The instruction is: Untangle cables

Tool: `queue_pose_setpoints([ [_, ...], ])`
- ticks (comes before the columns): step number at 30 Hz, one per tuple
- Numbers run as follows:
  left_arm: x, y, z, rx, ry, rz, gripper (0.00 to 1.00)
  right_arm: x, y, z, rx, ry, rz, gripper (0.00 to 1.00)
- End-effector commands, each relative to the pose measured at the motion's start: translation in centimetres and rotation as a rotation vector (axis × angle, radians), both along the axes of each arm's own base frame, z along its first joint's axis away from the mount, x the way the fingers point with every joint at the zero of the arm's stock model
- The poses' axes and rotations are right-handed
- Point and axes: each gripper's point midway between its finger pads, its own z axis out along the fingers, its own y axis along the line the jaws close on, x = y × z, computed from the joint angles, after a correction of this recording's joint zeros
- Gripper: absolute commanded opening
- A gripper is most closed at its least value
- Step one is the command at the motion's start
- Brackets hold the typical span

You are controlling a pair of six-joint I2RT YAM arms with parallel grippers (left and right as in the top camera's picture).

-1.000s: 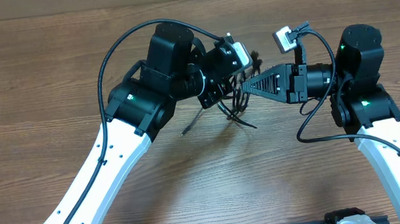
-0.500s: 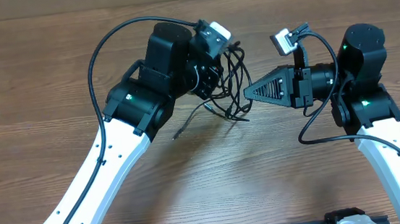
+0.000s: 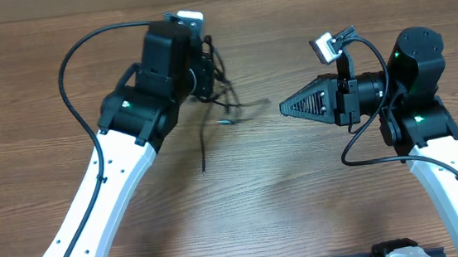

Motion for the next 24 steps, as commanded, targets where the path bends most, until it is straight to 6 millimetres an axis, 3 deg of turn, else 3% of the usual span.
queue_pose_setpoints([
  [1,-1.4,-2.9,1.2,0.023,-0.056,-0.278,0.04,-1.2,0.0,0.8,0.009,-0.037,0.046,0.04],
  [3,-2.9,-5.2,1.5,0.012,-0.082,-0.473,0.04,-1.2,0.0,0.8,0.009,-0.040,0.046,0.05],
  [7,-5.3,-7.8,2.3,-0.026,-0.136,-0.726,0.04,-0.9,0.0,0.8,0.007,-0.040,0.027,0.41],
  [9,-6.4,-8.7,2.8,-0.047,-0.164,-0.820,0.04,-0.4,0.1,0.7,0.003,-0.036,-0.001,0.46],
  [16,-7.6,-9.5,3.4,-0.064,-0.207,-0.925,0.04,2.9,-0.1,-1.5,-0.057,0.123,-0.211,0.61],
  [24,-9.4,-10.7,4.3,-0.108,-0.267,-1.065,0.04,3.4,-0.1,-1.6,-0.060,0.198,-0.240,0.62],
])
